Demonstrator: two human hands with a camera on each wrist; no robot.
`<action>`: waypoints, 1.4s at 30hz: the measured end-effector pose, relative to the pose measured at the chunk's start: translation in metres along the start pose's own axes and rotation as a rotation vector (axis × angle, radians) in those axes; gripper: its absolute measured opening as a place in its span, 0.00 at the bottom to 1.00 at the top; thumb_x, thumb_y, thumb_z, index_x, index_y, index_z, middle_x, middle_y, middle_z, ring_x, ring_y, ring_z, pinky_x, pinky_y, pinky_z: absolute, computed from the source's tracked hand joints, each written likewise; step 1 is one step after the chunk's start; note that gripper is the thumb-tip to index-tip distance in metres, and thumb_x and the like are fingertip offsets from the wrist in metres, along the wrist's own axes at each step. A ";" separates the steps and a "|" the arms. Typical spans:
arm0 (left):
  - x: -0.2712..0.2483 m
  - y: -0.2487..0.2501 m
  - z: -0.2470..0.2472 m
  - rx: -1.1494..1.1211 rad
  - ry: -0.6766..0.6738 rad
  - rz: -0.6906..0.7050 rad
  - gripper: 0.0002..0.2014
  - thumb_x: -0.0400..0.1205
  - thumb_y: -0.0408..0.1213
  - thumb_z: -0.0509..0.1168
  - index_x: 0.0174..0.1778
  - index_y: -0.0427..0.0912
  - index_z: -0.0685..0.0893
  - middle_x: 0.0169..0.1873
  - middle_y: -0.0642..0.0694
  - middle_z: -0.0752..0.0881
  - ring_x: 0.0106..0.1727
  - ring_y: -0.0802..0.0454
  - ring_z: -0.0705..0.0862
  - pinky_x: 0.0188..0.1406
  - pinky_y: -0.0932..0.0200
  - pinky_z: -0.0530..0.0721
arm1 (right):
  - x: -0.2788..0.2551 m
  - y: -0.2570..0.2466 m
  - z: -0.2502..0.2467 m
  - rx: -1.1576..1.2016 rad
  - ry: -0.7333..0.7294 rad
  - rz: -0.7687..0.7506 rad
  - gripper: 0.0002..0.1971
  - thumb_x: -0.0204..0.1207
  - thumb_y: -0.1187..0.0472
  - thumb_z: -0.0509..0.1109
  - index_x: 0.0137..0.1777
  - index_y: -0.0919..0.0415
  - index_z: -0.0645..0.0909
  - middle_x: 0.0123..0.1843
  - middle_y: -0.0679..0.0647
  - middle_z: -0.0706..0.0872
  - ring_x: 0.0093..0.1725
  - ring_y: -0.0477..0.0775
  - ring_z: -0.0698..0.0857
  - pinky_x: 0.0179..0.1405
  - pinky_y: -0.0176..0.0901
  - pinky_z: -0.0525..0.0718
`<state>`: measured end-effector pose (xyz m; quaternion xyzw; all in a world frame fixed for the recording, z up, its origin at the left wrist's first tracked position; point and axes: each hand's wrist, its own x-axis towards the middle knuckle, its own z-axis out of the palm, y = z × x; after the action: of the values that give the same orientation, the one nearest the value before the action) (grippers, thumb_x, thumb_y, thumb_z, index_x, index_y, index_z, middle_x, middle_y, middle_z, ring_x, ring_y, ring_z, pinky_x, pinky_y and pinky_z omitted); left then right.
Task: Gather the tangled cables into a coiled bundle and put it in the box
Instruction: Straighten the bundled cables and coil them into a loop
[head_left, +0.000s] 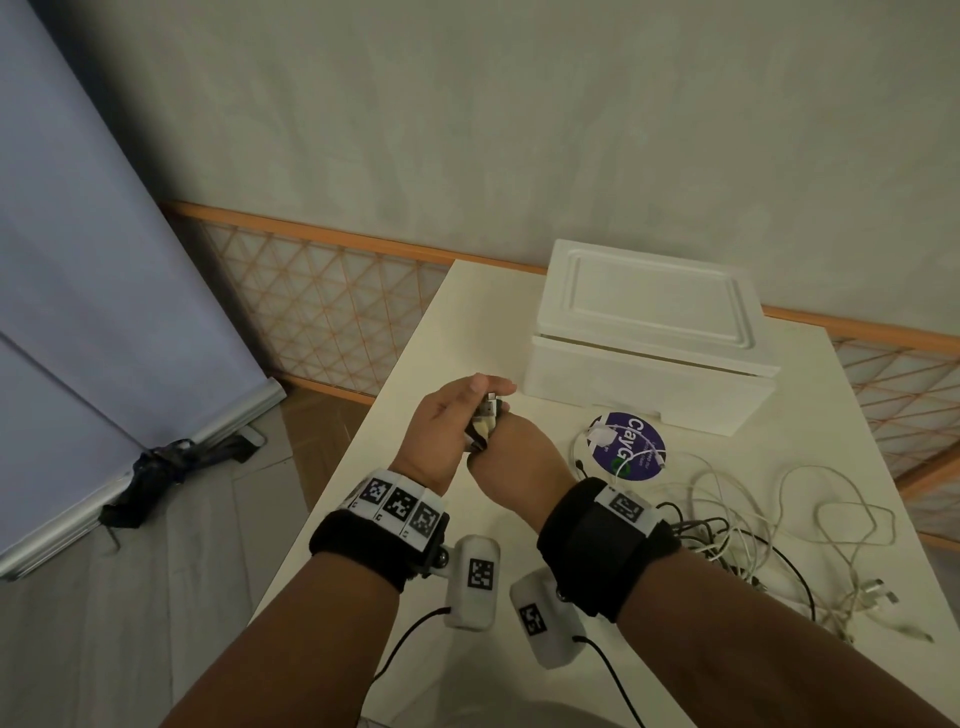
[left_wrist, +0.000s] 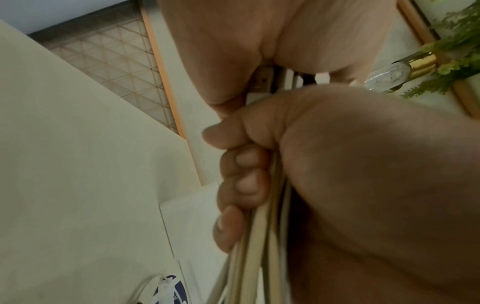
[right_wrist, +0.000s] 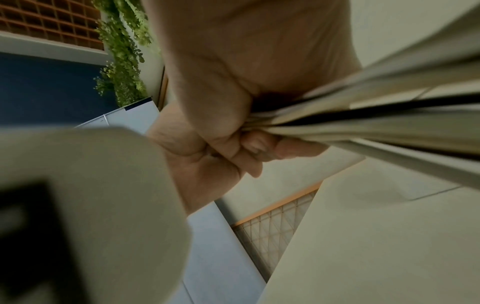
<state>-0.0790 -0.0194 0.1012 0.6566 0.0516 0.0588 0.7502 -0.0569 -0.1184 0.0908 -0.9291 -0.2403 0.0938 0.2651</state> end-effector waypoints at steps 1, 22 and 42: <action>0.000 -0.001 -0.001 -0.019 -0.013 0.001 0.21 0.76 0.62 0.60 0.43 0.53 0.92 0.46 0.47 0.90 0.51 0.50 0.86 0.53 0.48 0.82 | 0.002 0.001 0.000 -0.031 -0.003 0.000 0.06 0.74 0.66 0.59 0.47 0.61 0.75 0.32 0.48 0.70 0.33 0.51 0.72 0.24 0.36 0.61; 0.000 -0.012 0.004 0.206 0.064 0.107 0.12 0.76 0.38 0.60 0.27 0.47 0.81 0.30 0.53 0.83 0.47 0.38 0.84 0.51 0.49 0.82 | 0.006 0.001 -0.003 -0.224 -0.122 -0.132 0.16 0.81 0.69 0.52 0.60 0.71 0.78 0.59 0.66 0.83 0.58 0.64 0.80 0.47 0.45 0.71; -0.003 -0.028 0.007 0.305 0.289 -0.024 0.11 0.83 0.36 0.62 0.36 0.43 0.86 0.27 0.51 0.83 0.32 0.53 0.80 0.35 0.59 0.79 | 0.005 -0.001 -0.008 -0.331 -0.331 -0.108 0.12 0.79 0.69 0.58 0.51 0.70 0.83 0.50 0.65 0.87 0.50 0.62 0.84 0.44 0.49 0.76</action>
<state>-0.0801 -0.0306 0.0740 0.7466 0.1750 0.1348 0.6275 -0.0507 -0.1189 0.0978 -0.9175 -0.3421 0.1899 0.0710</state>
